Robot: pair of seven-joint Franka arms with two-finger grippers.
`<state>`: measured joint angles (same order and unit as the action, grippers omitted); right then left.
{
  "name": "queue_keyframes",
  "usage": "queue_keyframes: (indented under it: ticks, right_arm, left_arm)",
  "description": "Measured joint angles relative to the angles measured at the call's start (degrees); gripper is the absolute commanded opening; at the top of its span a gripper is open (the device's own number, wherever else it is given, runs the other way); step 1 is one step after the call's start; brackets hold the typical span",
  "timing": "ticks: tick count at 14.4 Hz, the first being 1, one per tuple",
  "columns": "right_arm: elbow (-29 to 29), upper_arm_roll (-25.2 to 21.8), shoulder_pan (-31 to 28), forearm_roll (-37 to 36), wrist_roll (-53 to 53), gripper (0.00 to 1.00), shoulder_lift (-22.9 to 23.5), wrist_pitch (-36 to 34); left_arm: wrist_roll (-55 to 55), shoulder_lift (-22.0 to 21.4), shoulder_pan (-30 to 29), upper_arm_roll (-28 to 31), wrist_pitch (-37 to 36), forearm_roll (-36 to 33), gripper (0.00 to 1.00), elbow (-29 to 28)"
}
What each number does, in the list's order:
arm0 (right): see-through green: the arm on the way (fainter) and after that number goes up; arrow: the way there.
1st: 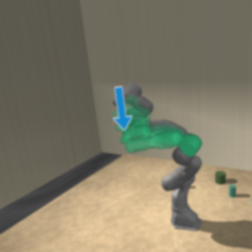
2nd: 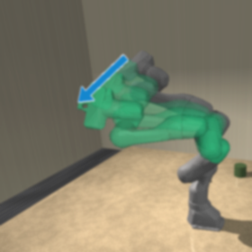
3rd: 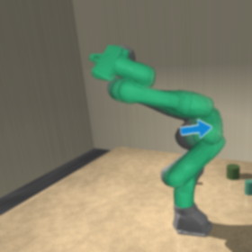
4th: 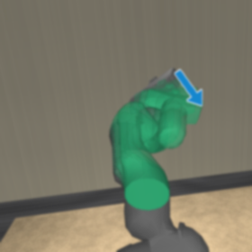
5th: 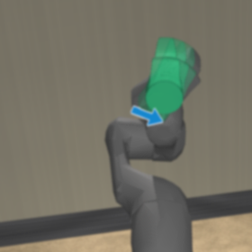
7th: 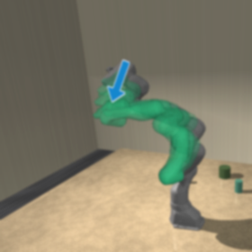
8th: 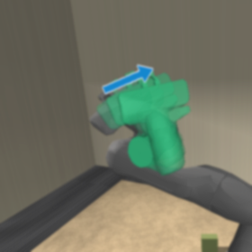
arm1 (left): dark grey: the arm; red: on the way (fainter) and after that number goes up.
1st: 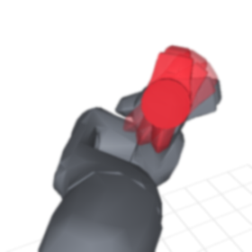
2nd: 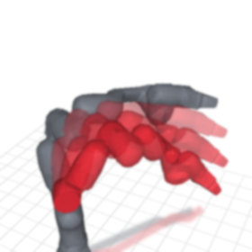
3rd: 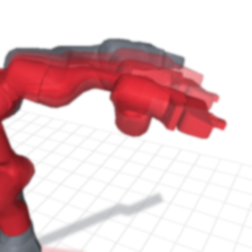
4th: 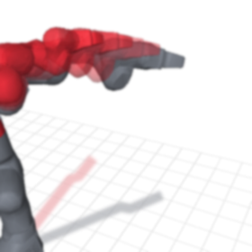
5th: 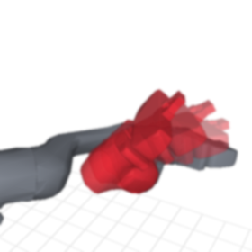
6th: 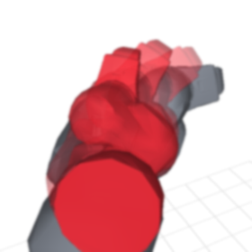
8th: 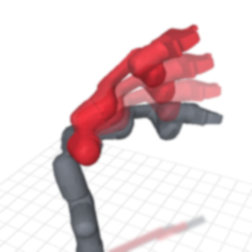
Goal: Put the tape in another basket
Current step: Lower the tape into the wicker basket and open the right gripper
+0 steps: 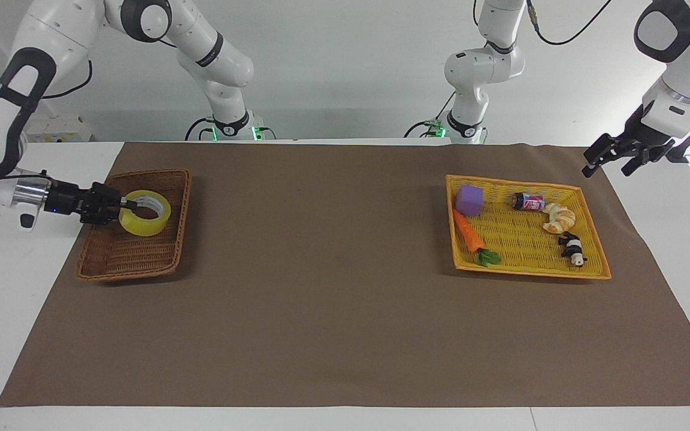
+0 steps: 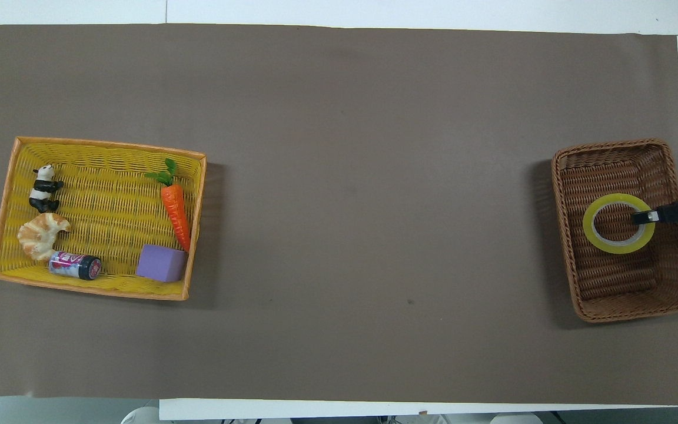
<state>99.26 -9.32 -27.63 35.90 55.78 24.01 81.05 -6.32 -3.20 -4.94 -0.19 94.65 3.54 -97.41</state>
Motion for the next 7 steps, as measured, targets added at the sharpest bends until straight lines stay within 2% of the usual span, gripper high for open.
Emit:
queue_keyframes:
  ticks: [3, 7]
  right_arm:
    - [3.2, 0.1, 0.0, -1.3, 2.5, 0.0, 0.0, 3.9]
    - [4.5, 0.1, 0.0, -1.7, 2.9, 0.01, -0.6, 4.9]
  left_arm:
    - [0.0, 0.0, 0.0, 0.0, 0.0, 0.0, 1.0, 0.0]
    - [0.0, 0.0, 0.0, 0.0, 0.0, 0.0, 1.0, 0.0]
